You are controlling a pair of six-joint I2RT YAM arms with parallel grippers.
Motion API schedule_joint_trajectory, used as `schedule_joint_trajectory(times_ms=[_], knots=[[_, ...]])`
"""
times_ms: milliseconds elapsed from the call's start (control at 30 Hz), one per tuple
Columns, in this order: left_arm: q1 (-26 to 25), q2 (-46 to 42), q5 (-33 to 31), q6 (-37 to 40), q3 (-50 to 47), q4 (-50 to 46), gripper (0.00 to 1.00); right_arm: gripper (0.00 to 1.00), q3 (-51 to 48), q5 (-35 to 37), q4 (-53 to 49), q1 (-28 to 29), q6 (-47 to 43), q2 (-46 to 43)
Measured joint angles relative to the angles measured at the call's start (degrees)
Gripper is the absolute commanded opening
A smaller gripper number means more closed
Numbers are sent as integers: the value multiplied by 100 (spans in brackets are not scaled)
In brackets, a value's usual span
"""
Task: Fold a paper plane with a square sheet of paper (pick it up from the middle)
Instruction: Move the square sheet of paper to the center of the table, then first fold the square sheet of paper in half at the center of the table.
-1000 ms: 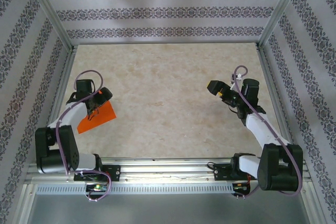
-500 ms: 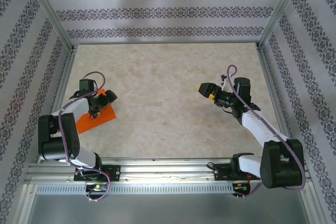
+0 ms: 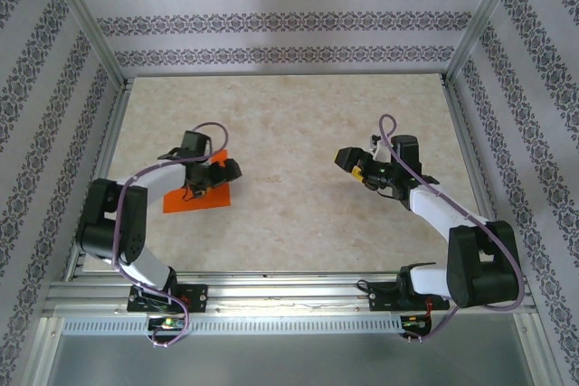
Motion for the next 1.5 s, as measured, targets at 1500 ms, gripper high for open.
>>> schedule_joint_trajectory(times_ms=[1500], knots=[[-2474,1705,-1707,-26,3377,-2623,96,98,680,1272,-1672,1429,-634,157]])
